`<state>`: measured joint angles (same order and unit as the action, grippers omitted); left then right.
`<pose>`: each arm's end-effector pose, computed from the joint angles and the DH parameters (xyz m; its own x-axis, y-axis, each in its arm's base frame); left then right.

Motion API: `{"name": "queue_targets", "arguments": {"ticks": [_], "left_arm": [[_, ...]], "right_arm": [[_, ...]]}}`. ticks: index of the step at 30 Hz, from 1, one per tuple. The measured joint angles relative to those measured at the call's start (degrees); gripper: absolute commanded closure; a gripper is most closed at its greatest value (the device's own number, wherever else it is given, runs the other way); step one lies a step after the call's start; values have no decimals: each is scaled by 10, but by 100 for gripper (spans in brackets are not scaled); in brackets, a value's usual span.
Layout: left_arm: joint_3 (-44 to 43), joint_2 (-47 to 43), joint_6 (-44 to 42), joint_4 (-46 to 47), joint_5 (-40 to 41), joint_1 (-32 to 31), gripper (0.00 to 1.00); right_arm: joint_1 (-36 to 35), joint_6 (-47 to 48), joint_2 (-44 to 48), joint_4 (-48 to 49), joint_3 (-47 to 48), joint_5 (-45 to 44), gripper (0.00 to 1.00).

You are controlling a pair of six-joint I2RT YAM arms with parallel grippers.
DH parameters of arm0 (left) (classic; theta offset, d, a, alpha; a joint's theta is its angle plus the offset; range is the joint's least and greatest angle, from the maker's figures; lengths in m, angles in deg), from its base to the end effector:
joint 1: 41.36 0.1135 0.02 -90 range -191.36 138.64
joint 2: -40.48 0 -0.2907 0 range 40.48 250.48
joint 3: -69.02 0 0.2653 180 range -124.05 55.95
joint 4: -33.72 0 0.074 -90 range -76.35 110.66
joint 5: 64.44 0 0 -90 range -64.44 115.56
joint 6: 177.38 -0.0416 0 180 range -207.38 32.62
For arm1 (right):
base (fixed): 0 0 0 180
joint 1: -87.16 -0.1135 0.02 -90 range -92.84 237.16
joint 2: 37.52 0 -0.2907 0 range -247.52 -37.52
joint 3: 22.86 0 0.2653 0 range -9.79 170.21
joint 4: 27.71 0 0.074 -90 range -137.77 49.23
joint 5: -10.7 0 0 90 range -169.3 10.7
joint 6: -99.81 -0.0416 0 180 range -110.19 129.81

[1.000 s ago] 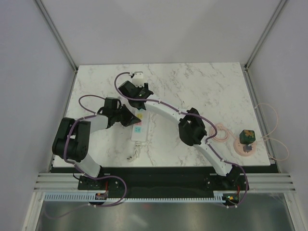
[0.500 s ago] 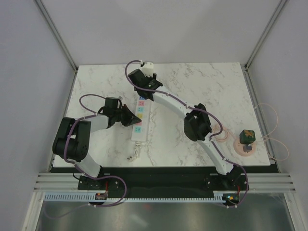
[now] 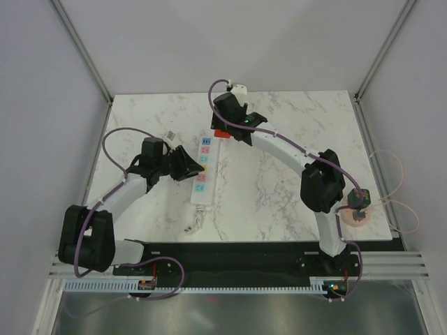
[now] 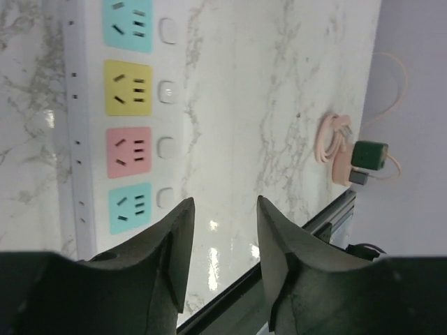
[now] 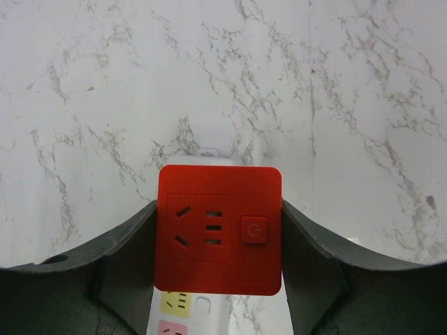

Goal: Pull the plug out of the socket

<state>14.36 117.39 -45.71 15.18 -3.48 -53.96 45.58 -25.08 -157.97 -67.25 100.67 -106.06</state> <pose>0.2720 -0.0815 0.2241 -0.8415 -0.4075 -0.3547 -0.0135 0.6722 -0.7402 0.4026 0.3322 0.3123 -0.5486 0.1960 -0.8128 -0.0096 0.9706 0.2406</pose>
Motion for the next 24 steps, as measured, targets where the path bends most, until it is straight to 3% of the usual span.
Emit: {"name": "queue_targets", "arguments": {"ticks": [9, 14, 24], "left_arm": [[26, -147, -2, -13, -65, -2, 44], [45, -216, -1, -28, -87, -4, 43], [47, -239, -2, -44, -103, -4, 37]], "right_arm": [[109, 3, 90, 118, -204, 156, 100], [188, -17, 92, 215, -312, 277, 93], [231, -63, 42, 376, -332, 443, 87]]}}
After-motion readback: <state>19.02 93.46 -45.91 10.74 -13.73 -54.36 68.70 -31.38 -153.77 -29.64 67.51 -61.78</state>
